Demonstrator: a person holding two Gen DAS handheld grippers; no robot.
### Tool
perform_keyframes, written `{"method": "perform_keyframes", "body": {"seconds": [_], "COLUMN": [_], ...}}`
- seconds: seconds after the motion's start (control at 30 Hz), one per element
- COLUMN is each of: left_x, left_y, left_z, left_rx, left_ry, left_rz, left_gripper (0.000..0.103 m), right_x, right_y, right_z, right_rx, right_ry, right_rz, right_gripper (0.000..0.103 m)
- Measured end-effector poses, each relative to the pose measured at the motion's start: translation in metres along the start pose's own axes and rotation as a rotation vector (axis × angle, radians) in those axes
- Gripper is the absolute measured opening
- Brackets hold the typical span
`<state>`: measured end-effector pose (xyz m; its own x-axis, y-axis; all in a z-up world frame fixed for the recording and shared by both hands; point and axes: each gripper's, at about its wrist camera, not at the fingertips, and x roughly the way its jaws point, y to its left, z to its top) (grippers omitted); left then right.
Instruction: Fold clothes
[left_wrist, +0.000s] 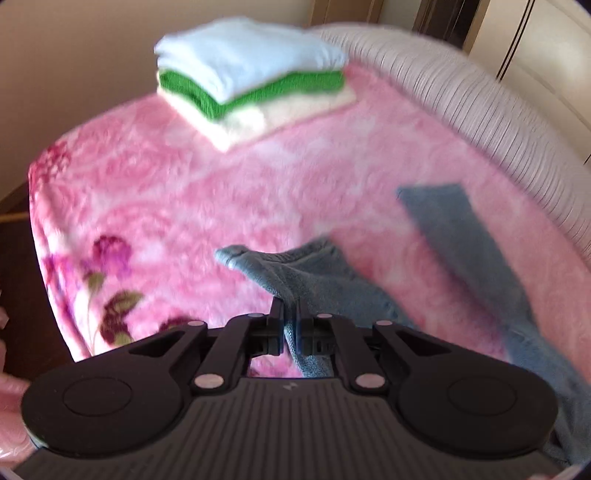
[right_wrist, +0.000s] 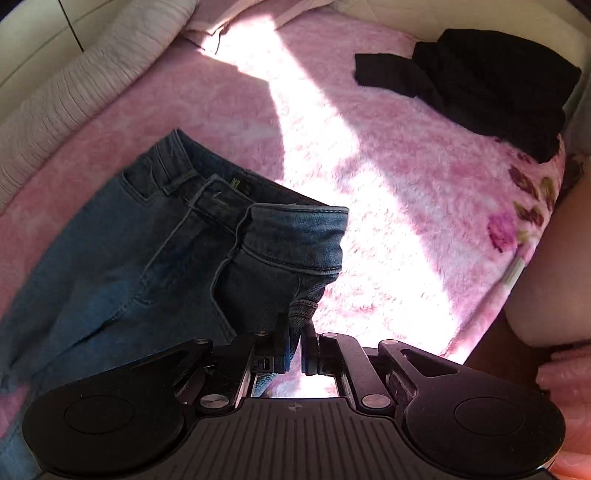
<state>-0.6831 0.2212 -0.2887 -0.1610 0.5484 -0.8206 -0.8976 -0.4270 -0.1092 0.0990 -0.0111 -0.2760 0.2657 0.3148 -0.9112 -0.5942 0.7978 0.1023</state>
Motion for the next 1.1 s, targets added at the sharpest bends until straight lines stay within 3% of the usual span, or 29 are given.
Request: {"method": "perform_keyframes", "body": {"seconds": [0.07,0.17,0.23,0.33,0.37,0.4,0.53,0.7,0.83,1.0,1.1], "left_x": [0.01,0.029,0.027,0.011,0.007,0.004,0.001,0.039,0.081,0.138,0.169], "left_y": [0.004,0.008,0.015,0.026,0.03,0.034,0.024,-0.032,-0.076,-0.117,-0.132], "left_z": [-0.01,-0.032,-0.035,-0.028,-0.023,-0.017,0.004,0.017,0.028,0.052,0.069], "left_rx": [0.042,0.113,0.097,0.06,0.045,0.026,-0.029,-0.032,-0.068,-0.075,-0.102], "left_ry": [0.04,0.157,0.167,0.11,0.1,0.09,0.066,0.134,0.184,0.204,0.218], "left_rz": [0.061,0.155,0.174,0.231,0.245,0.251,0.14,-0.076,-0.194,-0.245,-0.255], "left_gripper": [0.005,0.009,0.02,0.023,0.023,0.023,0.029,0.032,0.035,0.035,0.035], "right_x": [0.003,0.038,0.046,0.045,0.039,0.032,0.014,0.035,0.062,0.096,0.107], "right_y": [-0.004,-0.014,-0.015,-0.013,-0.011,-0.009,0.004,0.043,0.096,0.137,0.157], "right_z": [-0.009,-0.031,-0.031,-0.021,-0.015,-0.01,0.013,0.042,0.061,0.091,0.114], "right_rx": [0.001,-0.044,-0.026,-0.07,-0.105,-0.14,-0.248,-0.291,-0.349,-0.258,-0.273], "right_ry": [0.022,0.133,0.181,0.212,0.183,0.154,0.024,0.0,-0.001,0.017,-0.003], "right_rz": [-0.019,-0.069,-0.084,-0.127,-0.164,-0.201,-0.294,-0.164,-0.074,0.067,0.123], "right_gripper": [0.003,0.004,0.006,0.028,0.045,0.05,0.051,0.052,0.052,0.052,0.052]}}
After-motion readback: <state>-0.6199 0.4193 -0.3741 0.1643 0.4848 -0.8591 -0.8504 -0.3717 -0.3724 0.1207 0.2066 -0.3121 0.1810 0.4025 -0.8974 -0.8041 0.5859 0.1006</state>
